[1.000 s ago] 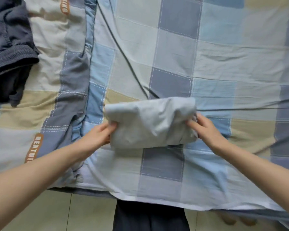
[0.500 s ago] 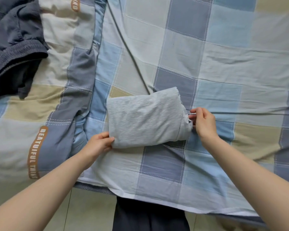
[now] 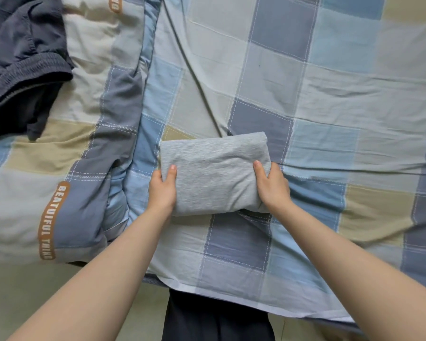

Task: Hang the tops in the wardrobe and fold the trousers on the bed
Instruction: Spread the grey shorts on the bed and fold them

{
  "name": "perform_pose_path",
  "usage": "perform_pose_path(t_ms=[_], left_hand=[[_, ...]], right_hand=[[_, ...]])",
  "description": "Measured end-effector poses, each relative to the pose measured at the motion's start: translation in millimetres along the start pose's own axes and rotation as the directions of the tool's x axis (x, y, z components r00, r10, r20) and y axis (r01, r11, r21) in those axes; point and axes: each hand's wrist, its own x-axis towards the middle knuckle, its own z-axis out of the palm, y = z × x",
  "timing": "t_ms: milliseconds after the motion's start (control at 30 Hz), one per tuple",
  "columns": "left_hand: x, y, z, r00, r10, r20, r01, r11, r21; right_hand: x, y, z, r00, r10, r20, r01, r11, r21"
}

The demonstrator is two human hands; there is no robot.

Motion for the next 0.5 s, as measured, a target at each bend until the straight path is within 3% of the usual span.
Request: perform_pose_path(t_ms=[267, 400, 500], left_hand=[[-18, -1, -4, 0.988, -0.148, 0.036, 0.151, 0.983, -0.103], [-48, 13, -13, 0.991, -0.109, 0.079, 0.118, 0.986, -0.116], [-84, 38, -21, 0.989, -0.059, 0.136, 0.069, 0.995, -0.074]], right_hand=[[-10, 9, -19, 0.991, 0.044, 0.128, -0.069, 0.978, 0.197], [-46, 14, -44, 0.985, 0.092, 0.148, -0.131, 0.949, 0.285], [-85, 16, -75, 0.989, 0.114, 0.089, -0.138, 0.924, 0.356]])
